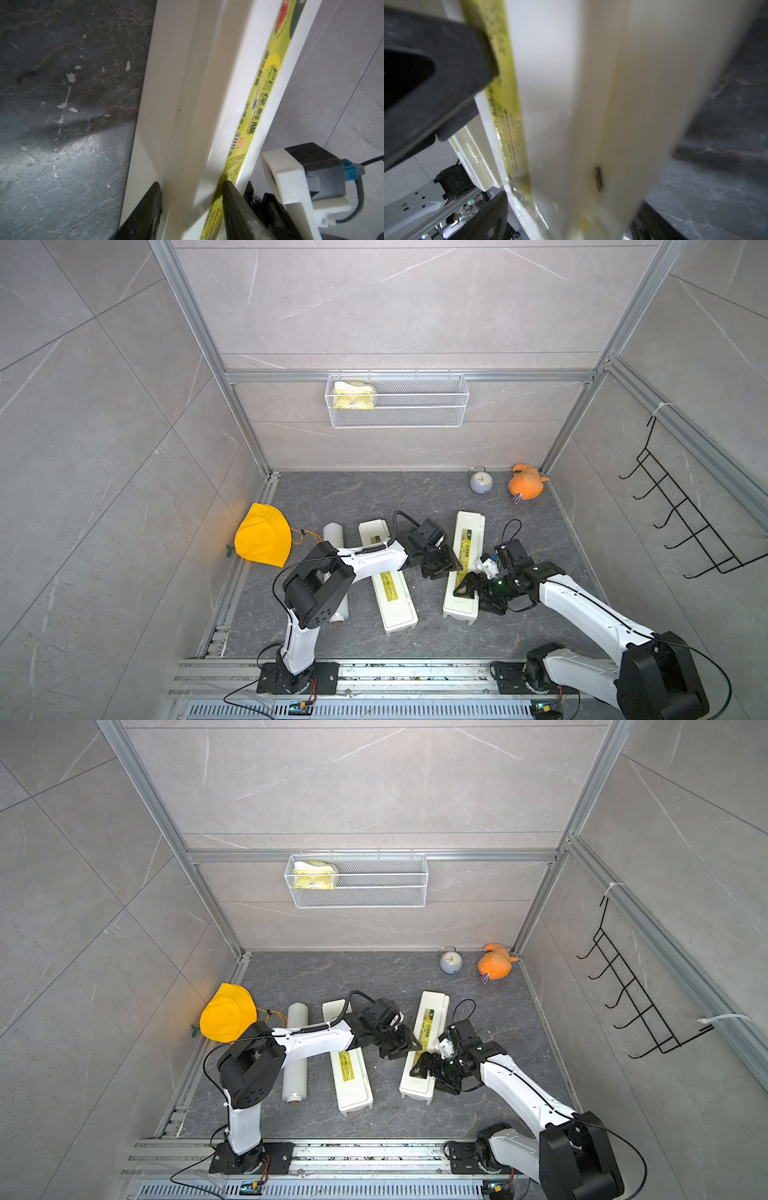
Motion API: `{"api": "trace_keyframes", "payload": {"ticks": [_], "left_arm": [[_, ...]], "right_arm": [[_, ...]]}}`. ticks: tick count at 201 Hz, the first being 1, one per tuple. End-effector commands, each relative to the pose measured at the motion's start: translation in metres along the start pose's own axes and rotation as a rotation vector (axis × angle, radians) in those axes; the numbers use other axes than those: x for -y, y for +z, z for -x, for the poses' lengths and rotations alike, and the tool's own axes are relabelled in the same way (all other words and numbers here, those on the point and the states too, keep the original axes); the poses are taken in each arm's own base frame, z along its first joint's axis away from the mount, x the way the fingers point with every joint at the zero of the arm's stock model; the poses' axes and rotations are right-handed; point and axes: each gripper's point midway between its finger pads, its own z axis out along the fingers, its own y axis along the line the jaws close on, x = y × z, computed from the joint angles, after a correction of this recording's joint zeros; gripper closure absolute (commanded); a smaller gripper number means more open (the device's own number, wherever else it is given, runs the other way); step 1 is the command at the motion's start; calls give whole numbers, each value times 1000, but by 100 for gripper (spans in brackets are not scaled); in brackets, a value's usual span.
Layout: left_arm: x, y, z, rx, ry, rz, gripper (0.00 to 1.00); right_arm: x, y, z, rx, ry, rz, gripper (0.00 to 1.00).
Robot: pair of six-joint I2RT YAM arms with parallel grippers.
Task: Put plastic wrap rolls into dispensers
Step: Close the lid on the plastic wrap cutting box.
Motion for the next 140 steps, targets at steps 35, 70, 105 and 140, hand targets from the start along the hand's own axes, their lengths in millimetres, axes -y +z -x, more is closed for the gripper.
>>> {"api": "trace_keyframes", "payload": {"ticks": [35, 70, 105, 140], "left_arm": [[-84, 22, -54, -138, -119, 250, 51], [-86, 10, -66, -169, -94, 247, 51], [-83, 0, -81, -207, -72, 232, 50], [-79, -9, -97, -243, -54, 220, 50]], "right_arm": [[-37, 4, 28, 88, -55, 162, 14], [-52, -1, 41, 133, -56, 219, 16], [-62, -6, 40, 124, -51, 252, 16], [-66, -8, 32, 96, -20, 285, 16]]}}
